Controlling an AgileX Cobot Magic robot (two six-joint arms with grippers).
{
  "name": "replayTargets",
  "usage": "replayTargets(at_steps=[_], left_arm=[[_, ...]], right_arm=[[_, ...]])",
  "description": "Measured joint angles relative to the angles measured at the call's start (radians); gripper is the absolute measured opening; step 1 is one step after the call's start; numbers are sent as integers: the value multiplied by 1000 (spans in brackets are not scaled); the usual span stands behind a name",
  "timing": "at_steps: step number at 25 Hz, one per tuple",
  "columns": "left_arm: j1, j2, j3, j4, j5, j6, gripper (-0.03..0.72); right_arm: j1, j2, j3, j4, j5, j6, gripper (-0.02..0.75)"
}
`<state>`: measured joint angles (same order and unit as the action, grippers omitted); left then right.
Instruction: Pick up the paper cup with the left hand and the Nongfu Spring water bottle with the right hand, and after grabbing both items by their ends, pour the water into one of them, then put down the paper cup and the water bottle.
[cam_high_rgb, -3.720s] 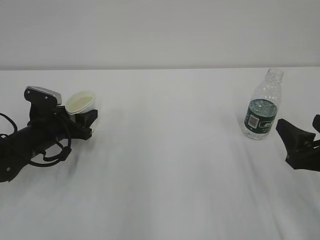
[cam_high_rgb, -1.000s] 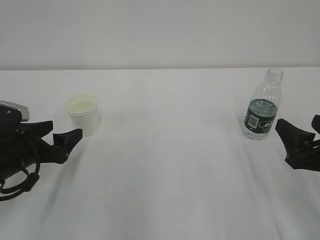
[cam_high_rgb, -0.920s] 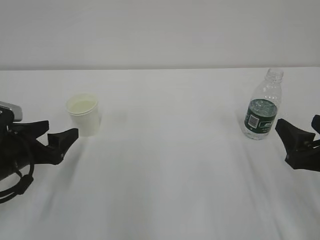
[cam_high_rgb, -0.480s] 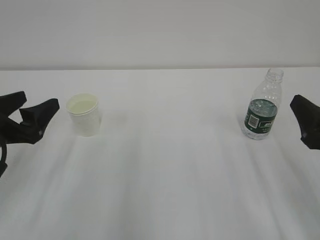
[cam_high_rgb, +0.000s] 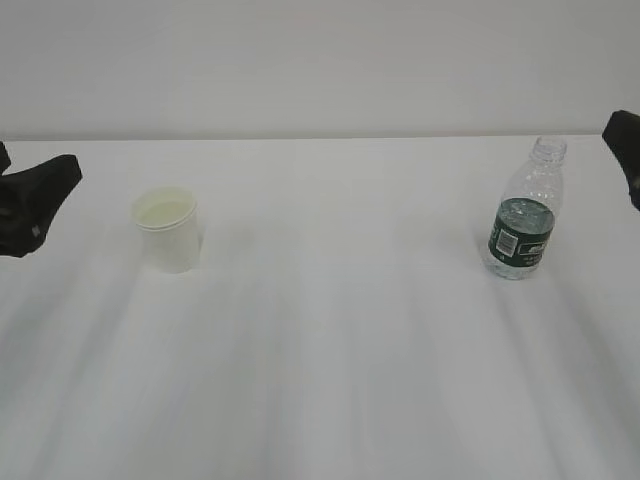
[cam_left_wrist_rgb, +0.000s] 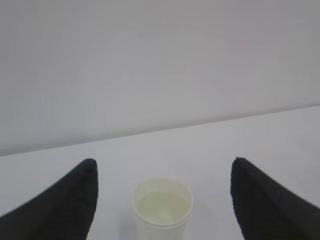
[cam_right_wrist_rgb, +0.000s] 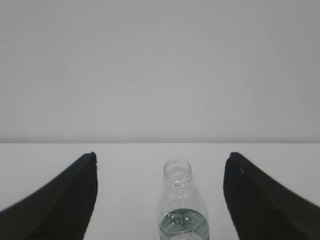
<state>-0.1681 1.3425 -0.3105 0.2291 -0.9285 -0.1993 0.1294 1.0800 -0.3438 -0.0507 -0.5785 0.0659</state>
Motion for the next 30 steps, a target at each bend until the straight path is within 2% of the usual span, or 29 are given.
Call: replayTargets(at_steps=[8, 14, 25, 30], left_arm=[[0, -163, 4, 6, 184, -40, 593], [0, -320, 8, 8, 390, -46, 593], [0, -725, 10, 11, 764, -62, 591], [0, -892, 8, 11, 895, -62, 591]], right_arm=[[0, -132, -22, 0, 238, -4, 589], [0, -281, -30, 0, 434, -4, 589], [0, -547, -34, 0, 761, -4, 589], [0, -653, -97, 0, 948, -4, 589]])
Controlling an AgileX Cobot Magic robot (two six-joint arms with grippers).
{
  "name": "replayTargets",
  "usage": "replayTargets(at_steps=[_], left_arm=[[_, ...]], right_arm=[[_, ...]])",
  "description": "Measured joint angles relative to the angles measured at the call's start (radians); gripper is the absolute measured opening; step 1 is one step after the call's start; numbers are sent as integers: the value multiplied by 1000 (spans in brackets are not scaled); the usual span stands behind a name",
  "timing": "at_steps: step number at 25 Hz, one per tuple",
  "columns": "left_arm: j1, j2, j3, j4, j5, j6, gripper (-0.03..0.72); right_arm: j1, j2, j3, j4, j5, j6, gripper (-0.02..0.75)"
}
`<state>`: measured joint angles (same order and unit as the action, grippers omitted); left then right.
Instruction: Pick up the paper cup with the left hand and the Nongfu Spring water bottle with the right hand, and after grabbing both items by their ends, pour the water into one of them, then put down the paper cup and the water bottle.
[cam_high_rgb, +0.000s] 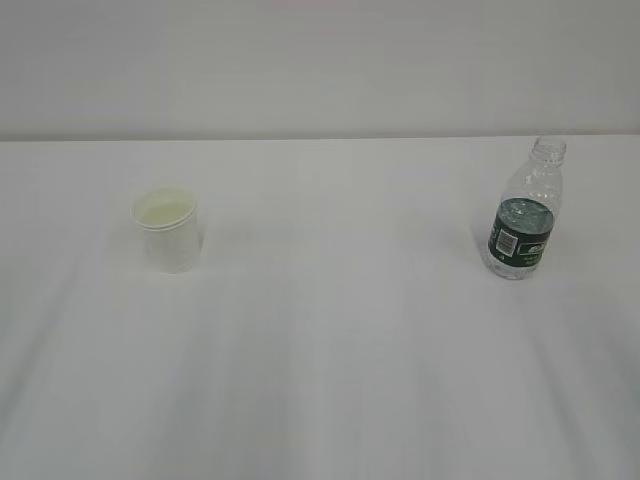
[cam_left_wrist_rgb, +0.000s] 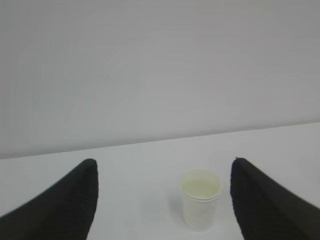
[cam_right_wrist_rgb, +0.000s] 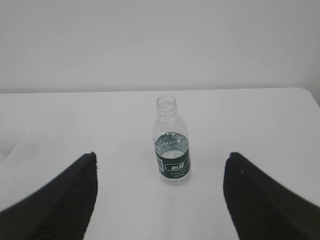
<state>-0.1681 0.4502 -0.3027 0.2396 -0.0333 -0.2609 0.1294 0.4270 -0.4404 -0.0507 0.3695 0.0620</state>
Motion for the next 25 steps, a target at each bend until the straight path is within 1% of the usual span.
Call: replayTargets(at_steps=[3, 7, 11, 14, 17, 21, 25], left_arm=[[0, -85, -32, 0, 147, 0, 589], [0, -178, -106, -4, 324, 0, 587], [0, -239, -173, -6, 493, 0, 587], [0, -261, -222, -27, 641, 7, 587], [-2, -263, -284, -73, 802, 78, 580], [-2, -267, -371, -138, 969, 187, 539], [-2, -270, -397, -200, 1123, 248, 524]], right_arm=[[0, -44, -32, 0, 81, 0, 589], [0, -89, -53, 2, 149, 0, 588], [0, -132, -76, 7, 252, 0, 588], [0, -167, -103, 9, 351, 0, 588], [0, -208, -130, 9, 457, -11, 588], [0, -247, -166, 9, 574, -37, 588], [0, -282, -175, 9, 690, -43, 588]])
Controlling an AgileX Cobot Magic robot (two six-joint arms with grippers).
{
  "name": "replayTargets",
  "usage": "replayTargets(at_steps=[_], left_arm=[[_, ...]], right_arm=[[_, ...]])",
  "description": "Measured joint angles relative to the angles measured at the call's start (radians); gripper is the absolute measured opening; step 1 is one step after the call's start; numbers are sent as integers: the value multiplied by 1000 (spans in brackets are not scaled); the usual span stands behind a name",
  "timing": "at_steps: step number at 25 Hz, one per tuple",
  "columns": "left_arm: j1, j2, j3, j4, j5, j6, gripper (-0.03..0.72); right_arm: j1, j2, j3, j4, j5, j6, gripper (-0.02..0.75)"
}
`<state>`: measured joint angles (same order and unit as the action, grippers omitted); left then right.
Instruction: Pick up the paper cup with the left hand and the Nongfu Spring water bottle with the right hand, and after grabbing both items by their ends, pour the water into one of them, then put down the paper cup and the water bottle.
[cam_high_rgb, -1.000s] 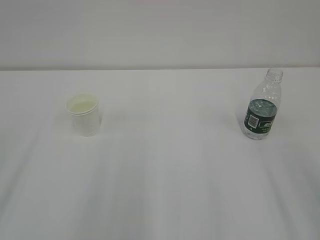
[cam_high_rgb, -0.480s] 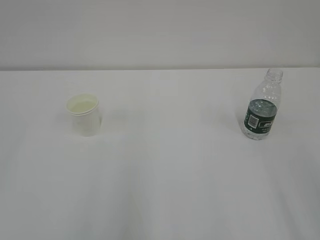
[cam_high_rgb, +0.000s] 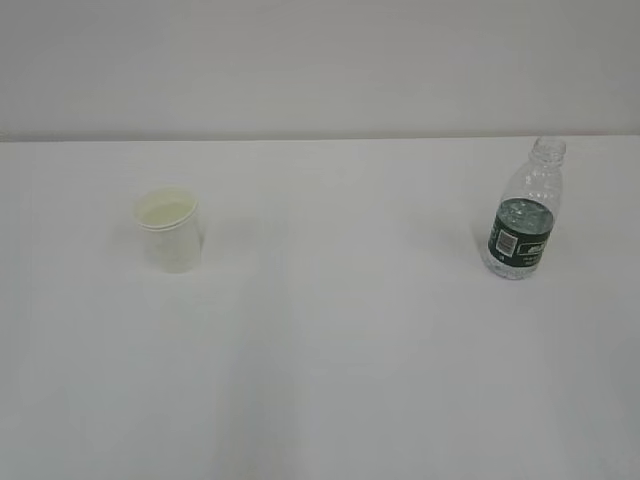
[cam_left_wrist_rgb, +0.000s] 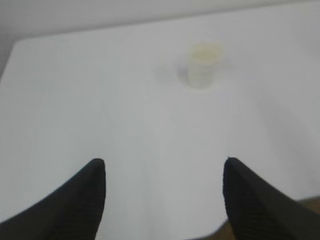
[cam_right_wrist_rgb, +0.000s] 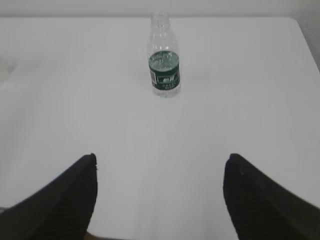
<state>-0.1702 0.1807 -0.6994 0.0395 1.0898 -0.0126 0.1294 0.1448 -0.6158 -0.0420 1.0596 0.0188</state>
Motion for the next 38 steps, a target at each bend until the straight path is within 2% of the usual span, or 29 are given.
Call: replayTargets(at_steps=[5, 10, 16, 22, 27, 38], left_arm=[[0, -34, 0, -112, 130, 13, 522], [0, -133, 0, -116, 179, 20, 522], [0, -178, 3, -114, 183, 22, 494], [0, -178, 106, -136, 183, 23, 487], [0, -178, 122, -112, 167, 24, 486], [0, -178, 150, -106, 60, 24, 484]], right_arm=[[0, -36, 0, -10, 140, -26, 588], [0, -51, 0, -56, 209, -45, 588], [0, -52, 0, -65, 211, -47, 588], [0, -54, -2, -69, 212, -47, 588], [0, -54, 6, -96, 212, -47, 588], [0, -54, 100, -100, 107, -37, 588]])
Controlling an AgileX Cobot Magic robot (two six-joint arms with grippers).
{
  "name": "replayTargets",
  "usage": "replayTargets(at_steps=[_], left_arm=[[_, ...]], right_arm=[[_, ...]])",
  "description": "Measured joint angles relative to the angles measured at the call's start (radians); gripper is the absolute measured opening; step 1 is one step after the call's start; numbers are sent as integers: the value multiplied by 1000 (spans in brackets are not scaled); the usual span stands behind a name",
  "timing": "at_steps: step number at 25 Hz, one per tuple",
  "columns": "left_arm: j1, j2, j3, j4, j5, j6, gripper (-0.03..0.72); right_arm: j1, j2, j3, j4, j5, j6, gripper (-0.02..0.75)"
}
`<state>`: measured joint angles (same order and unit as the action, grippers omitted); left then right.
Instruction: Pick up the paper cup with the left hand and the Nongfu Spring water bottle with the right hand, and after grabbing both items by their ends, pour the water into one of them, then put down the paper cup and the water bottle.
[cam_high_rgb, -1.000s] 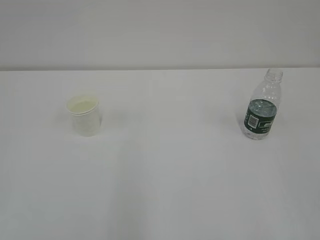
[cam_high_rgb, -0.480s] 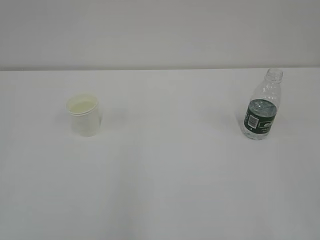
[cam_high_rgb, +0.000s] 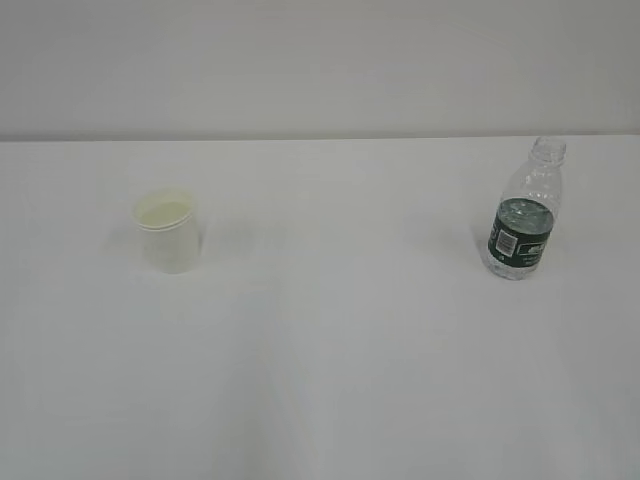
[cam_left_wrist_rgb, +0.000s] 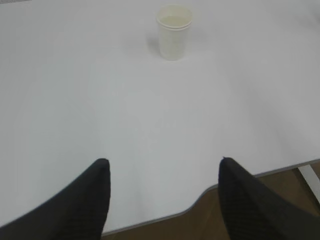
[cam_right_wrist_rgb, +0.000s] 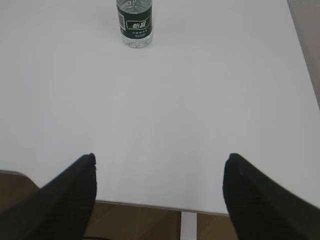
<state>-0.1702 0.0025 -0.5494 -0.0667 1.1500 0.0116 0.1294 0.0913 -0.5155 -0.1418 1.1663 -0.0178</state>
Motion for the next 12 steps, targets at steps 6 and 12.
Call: replayTargets(at_steps=[6, 12], left_arm=[[0, 0, 17, 2, -34, 0, 484], [0, 0, 18, 2, -37, 0, 467]], right_arm=[[0, 0, 12, -1, -21, 4, 588], [0, 0, 14, -1, -24, 4, 588]])
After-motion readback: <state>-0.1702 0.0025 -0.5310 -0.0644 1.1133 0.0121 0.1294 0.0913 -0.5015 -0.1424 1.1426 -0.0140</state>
